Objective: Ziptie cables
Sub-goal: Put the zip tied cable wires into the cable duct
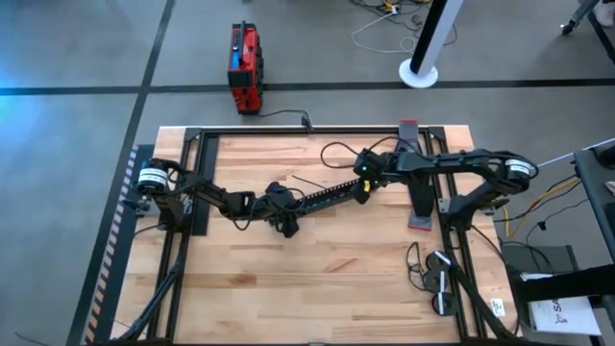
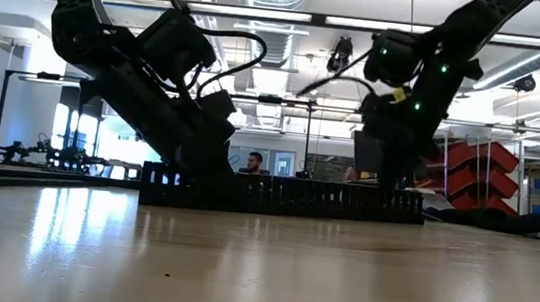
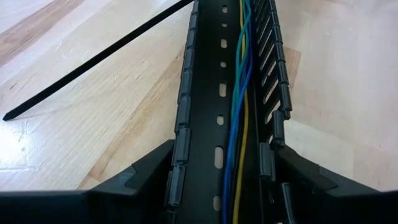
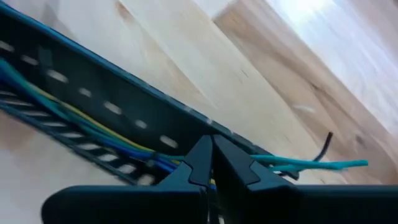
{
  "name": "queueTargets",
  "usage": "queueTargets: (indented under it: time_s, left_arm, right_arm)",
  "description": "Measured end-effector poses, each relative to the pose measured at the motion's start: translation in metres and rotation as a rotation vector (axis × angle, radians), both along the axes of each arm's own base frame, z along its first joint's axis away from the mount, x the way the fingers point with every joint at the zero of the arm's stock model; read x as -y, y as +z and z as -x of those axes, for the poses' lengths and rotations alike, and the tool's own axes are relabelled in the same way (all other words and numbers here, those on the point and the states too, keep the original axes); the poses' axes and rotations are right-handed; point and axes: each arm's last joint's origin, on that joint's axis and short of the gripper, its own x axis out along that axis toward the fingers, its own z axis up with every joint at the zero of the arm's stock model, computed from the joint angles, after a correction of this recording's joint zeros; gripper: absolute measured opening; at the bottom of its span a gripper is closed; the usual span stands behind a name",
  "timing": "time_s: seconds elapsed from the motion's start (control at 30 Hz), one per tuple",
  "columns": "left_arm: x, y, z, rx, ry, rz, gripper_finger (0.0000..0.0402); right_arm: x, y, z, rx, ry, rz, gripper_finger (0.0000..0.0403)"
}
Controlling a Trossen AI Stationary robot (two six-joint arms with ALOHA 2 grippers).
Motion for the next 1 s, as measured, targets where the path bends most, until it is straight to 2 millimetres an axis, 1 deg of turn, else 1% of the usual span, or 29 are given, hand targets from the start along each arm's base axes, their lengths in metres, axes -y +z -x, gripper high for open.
queueTargets:
  time_s: [0.2,0.4,0.57,0.87,1.0]
  left_arm:
    - [0.0,0.0,0.0,0.0,0.0,0.0,0.0209]
    - [0.0,0.0,0.0,-0.001,0.0,0.0,0.0209]
    - [0.0,0.0,0.0,-0.001,0.0,0.001,0.0209]
    - [0.0,0.0,0.0,-0.002,-0.001,-0.002,0.0209]
    - [0.0,0.0,0.0,-0.002,-0.002,-0.002,0.0209]
  right_arm:
    - [0.001,-0.01,0.007,-0.081,-0.031,0.001,0.0]
    - [0.002,-0.016,0.014,-0.126,-0.072,0.054,0.0]
    - [0.003,-0.018,0.016,-0.129,-0.087,0.082,0.0]
    - [0.001,-0.027,0.021,-0.117,-0.09,0.08,0.0]
    - [0.0,-0.024,0.023,-0.114,-0.082,0.08,0.0]
